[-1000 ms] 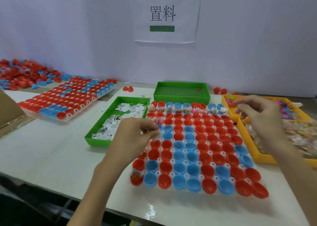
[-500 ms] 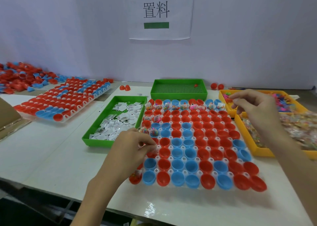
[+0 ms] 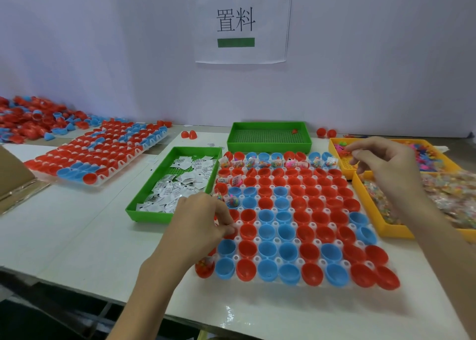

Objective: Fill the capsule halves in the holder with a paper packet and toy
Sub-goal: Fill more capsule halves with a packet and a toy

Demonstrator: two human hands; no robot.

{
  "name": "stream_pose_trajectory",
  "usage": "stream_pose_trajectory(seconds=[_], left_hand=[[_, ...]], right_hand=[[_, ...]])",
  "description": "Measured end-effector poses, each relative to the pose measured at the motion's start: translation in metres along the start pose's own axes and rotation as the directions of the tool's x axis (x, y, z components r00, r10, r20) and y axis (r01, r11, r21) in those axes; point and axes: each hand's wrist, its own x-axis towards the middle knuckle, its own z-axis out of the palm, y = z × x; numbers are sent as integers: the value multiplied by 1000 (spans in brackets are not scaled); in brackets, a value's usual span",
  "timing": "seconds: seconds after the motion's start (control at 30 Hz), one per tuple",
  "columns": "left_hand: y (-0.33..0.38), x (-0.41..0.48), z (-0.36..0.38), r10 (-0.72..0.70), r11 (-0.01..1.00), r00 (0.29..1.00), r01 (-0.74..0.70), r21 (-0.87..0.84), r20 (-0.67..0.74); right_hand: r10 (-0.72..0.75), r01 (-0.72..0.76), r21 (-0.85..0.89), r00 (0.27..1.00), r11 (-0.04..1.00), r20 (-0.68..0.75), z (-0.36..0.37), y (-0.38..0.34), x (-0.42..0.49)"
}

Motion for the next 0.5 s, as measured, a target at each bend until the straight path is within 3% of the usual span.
stream_pose_trajectory(seconds=[0.17,0.5], left_hand=[[4,1,-2,15,995,1000,-15,96,0],[4,-5,-10,31,992,999,-30,120,-11]], right_hand=[[-4,4,0,1000,1000,-13,-4,0,1],[-26,27,49,999,998,-23,-9,-5,2]])
